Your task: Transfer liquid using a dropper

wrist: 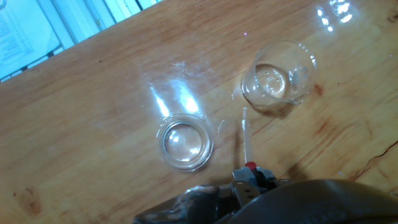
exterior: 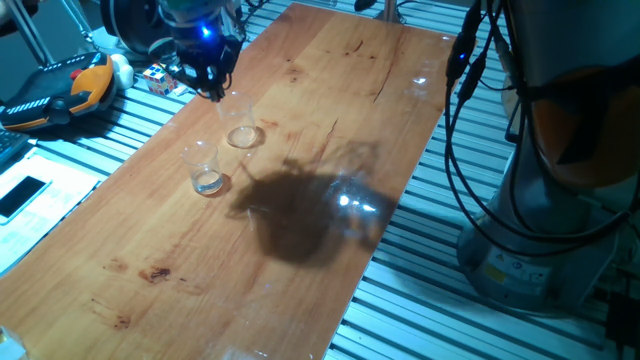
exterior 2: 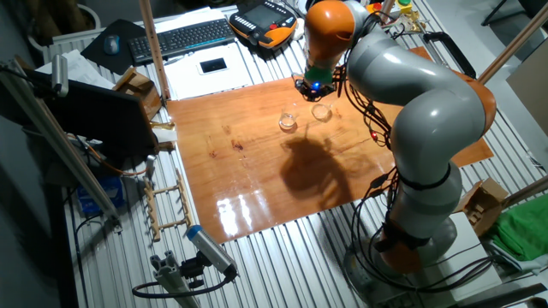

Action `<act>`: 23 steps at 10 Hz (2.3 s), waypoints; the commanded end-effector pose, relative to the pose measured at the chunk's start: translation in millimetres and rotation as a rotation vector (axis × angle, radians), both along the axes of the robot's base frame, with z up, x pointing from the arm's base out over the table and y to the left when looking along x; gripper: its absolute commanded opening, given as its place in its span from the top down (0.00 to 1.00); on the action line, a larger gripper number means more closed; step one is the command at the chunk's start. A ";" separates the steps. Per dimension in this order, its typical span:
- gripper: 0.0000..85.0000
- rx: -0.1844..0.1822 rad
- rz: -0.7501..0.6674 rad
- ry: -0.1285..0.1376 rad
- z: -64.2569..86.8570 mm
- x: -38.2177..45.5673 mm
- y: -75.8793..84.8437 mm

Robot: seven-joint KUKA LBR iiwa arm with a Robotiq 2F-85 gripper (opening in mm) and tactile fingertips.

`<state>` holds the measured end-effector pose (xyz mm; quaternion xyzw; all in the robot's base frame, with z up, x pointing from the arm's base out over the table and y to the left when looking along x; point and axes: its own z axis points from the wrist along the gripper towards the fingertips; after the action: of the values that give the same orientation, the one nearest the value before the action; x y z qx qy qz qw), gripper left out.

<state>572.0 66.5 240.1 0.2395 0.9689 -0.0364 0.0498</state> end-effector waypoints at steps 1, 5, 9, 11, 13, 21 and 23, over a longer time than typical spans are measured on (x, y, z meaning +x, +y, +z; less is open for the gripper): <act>0.99 0.000 -0.001 0.000 -2.2 -0.2 1.7; 0.99 0.005 0.016 -0.014 -7.4 0.9 1.7; 0.99 -0.011 0.021 -0.035 -7.4 0.9 1.7; 0.99 0.010 0.015 -0.034 -7.4 0.9 1.7; 0.99 0.022 0.010 -0.028 -3.2 0.8 10.6; 0.99 0.043 0.001 -0.034 -11.6 -1.0 52.3; 0.99 0.041 0.011 -0.036 -21.2 2.5 55.2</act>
<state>574.5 121.7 219.1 0.2358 0.9697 -0.0120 0.0624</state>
